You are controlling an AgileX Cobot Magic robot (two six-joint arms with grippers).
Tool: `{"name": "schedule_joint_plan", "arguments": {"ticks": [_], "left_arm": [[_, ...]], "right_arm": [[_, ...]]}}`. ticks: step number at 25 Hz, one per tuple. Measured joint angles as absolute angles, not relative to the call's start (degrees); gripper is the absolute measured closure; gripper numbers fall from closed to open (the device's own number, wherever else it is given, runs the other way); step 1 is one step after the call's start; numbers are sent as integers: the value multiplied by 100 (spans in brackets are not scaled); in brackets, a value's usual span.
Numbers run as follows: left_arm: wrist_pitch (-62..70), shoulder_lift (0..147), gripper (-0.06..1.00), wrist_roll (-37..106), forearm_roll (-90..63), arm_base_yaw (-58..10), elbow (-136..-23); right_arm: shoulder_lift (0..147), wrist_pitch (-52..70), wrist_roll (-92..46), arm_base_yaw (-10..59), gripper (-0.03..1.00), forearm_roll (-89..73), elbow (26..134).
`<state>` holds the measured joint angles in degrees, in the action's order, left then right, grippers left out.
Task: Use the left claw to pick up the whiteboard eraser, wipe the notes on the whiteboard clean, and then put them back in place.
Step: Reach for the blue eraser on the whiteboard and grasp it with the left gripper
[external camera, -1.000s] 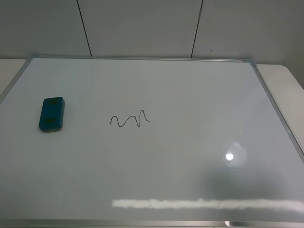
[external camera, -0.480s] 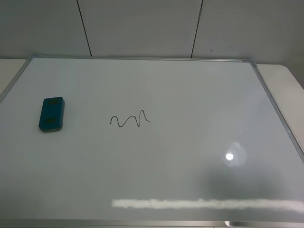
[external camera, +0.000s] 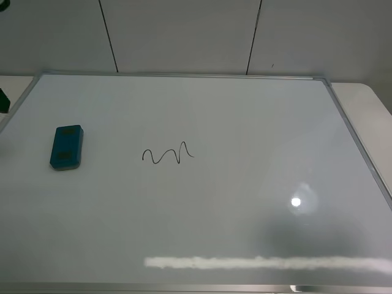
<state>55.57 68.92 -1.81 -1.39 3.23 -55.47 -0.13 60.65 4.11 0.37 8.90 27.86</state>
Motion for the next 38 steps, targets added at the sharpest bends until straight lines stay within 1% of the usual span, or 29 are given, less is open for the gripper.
{"name": "schedule_joint_plan", "arguments": {"ticks": [8,15,23,31,38], "left_arm": [[5614,7899,-5,-234,-363,323,-5885],[5468,8532,-5,-384,-363,323,-5890],[5232,9006,-5,-500,-435,193,-5907],[5095,9557,-5,-544,-559,57,-6278],[4568,10015,-5,-544,-811,57,-6289]], "right_arm": [[-13,6065,411,37,-2,890,2786],[-13,6065,411,37,-2,890,2786],[-13,6065,411,37,-2,890,2786],[-13,6065,411,37,-2,890,2786],[-13,6065,411,37,-2,890,2786]]}}
